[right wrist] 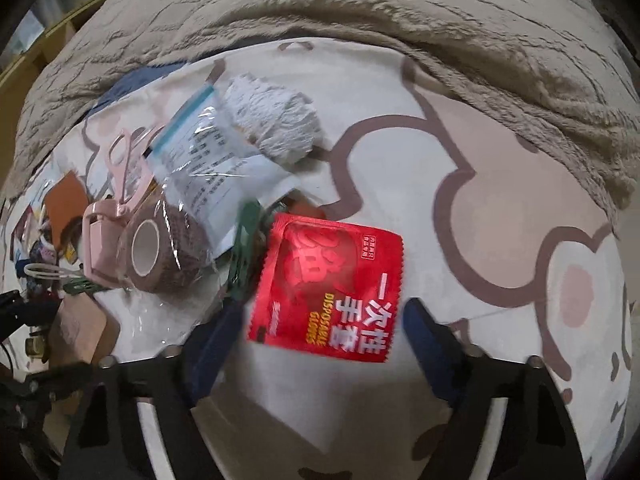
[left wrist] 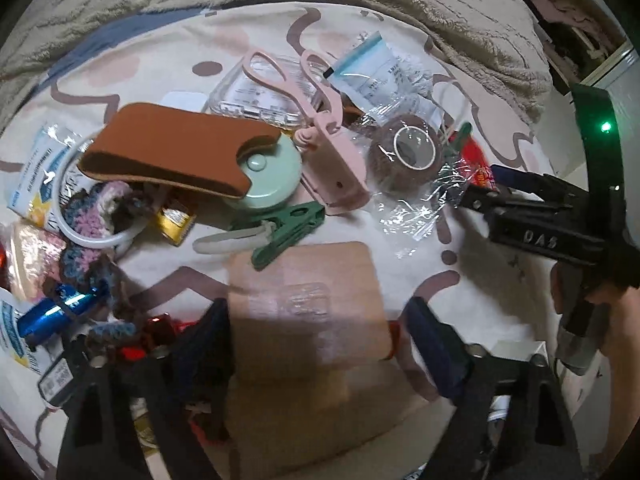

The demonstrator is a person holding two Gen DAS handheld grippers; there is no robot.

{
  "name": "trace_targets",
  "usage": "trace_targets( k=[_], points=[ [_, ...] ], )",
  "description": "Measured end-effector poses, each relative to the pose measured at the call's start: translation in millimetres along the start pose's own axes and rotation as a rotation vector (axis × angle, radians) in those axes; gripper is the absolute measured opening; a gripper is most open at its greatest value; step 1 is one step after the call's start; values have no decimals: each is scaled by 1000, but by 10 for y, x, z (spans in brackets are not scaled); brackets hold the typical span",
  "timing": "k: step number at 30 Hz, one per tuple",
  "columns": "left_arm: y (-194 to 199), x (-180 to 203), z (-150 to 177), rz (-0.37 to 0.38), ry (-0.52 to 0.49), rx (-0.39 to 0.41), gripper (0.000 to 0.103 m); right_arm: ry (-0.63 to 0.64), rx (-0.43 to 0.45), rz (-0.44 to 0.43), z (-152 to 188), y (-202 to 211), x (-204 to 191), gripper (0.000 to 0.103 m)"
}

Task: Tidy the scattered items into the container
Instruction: 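Lower the right gripper over the red gloves packet on the bed, then close the right gripper on the red gloves packet while the left gripper closes on the wooden coaster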

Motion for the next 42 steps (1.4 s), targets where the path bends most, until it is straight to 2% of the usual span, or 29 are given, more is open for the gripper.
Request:
trace_targets(
  k=[2,9,15,17,21,22,26,29,35,36,37,39,42],
  points=[
    [2,-17,1,8,0,0,78,-14,5,2,-12,25,36,61],
    [21,-6,40,9,-16,13,78,-21,6,0,21,78,86,51],
    [90,-43,89,15,-12,37,78,-5,-2,21,44,66,54,52],
    [111,-70,103,14,-7,51,77,-25,-7,21,29,36,42,65],
    [140,-104,132,1,-9,71,77,-9,2,51,12,-1,-19,68],
    [150,-106,140,-2,-12,74,77,5,9,62,4,-7,-38,67],
    [207,-103,163,-8,-26,93,77,9,27,64,-29,10,-53,45],
    [249,-99,169,-5,-27,106,77,-4,46,56,-53,66,-22,37],
    [364,-52,159,4,-30,147,77,-22,101,38,-35,237,60,33],
    [391,-54,154,0,-30,158,60,-24,111,33,-33,267,64,33],
    [421,-53,148,8,-30,164,48,-23,118,29,-30,301,62,33],
    [480,-44,134,38,-26,169,43,-12,137,23,-18,373,47,33],
    [579,-24,101,19,-48,202,43,-9,154,2,27,453,20,33]
  ],
)
Point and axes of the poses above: each gripper's, at about its wrist camera, not at the fingertips, and y roughly against the way its jaws point, x to its right, z to its underside, the point moved 8 cm from there along -y, roughly the way its jaws point, and after that the axes turned 3 degrees about z, right-handed, at the moved point
